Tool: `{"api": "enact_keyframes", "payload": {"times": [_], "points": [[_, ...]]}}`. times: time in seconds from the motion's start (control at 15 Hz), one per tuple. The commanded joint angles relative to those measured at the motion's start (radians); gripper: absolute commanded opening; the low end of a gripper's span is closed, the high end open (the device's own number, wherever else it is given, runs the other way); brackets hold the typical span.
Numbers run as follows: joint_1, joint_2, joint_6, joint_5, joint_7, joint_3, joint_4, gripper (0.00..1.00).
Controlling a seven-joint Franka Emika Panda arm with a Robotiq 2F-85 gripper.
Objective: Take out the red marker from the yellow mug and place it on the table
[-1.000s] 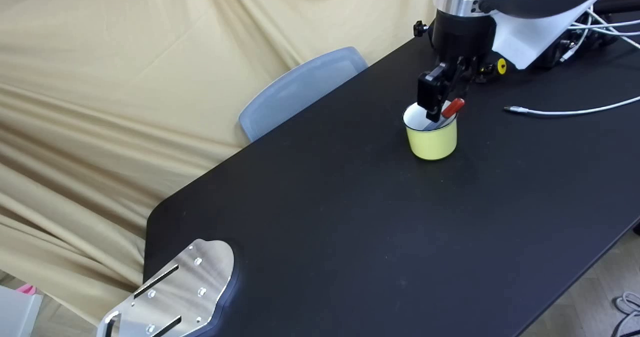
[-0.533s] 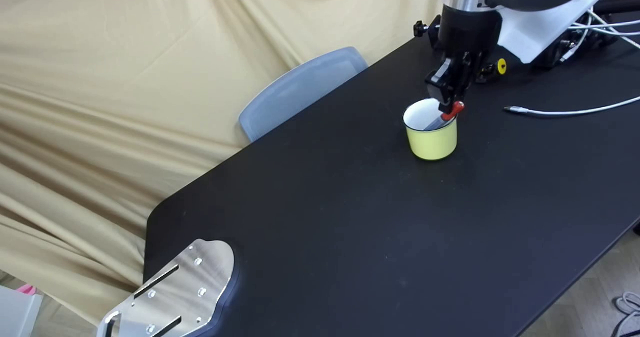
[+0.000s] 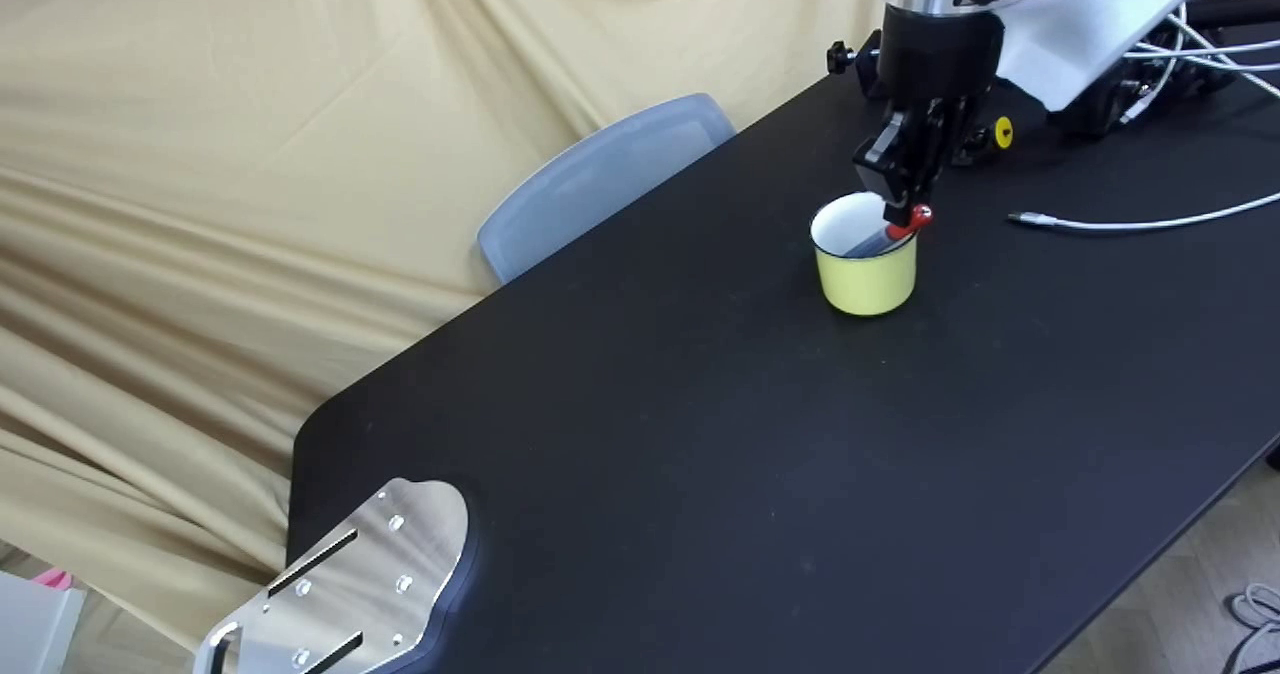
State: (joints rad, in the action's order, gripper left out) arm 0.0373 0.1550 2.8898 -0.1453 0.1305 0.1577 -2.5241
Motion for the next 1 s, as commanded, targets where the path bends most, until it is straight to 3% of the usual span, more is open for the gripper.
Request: {"api": "enact_keyframes", "payload": {"times": [0.0,0.67,0.93], "points": [[-0.013,-0.034,-0.058,-0.042,0.043,0.016,0.004,0.05],[0.028,-0.226,-0.138,0.074,-0.013,-0.029,-0.033,0.05],[0.014,-0.31,-0.138,0.178,-0.074,-0.04,-0.065,0.05]]}}
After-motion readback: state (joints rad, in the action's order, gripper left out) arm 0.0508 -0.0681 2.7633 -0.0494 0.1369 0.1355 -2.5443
